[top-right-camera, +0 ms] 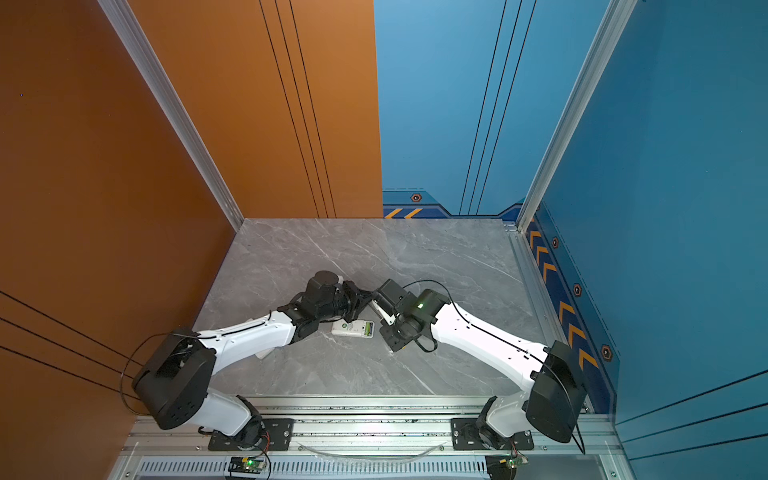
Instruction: Unload the batteries from the remote control
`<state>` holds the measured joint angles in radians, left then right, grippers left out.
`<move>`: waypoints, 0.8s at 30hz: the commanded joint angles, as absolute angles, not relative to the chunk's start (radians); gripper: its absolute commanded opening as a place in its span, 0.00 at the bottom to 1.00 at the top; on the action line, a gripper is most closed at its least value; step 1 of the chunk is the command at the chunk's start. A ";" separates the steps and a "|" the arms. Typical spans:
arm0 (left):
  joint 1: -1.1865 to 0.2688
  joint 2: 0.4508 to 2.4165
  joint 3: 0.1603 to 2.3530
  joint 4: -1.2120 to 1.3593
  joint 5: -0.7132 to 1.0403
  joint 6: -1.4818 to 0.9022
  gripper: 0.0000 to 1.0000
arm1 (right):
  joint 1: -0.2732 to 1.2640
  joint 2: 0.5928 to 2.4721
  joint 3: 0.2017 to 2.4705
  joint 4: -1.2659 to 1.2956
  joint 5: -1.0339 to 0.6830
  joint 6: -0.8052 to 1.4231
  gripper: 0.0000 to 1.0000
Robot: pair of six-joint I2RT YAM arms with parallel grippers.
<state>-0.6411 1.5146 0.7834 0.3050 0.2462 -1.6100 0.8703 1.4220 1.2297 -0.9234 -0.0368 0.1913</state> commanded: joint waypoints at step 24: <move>-0.580 1.577 0.697 0.985 0.134 -2.562 0.00 | 0.503 1.340 1.303 -0.516 -0.469 0.224 0.91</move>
<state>-0.5770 1.5711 0.6609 0.9237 0.1101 -2.0853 0.4919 1.3354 1.2835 -0.4881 -0.4133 0.3416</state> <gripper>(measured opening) 0.059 0.919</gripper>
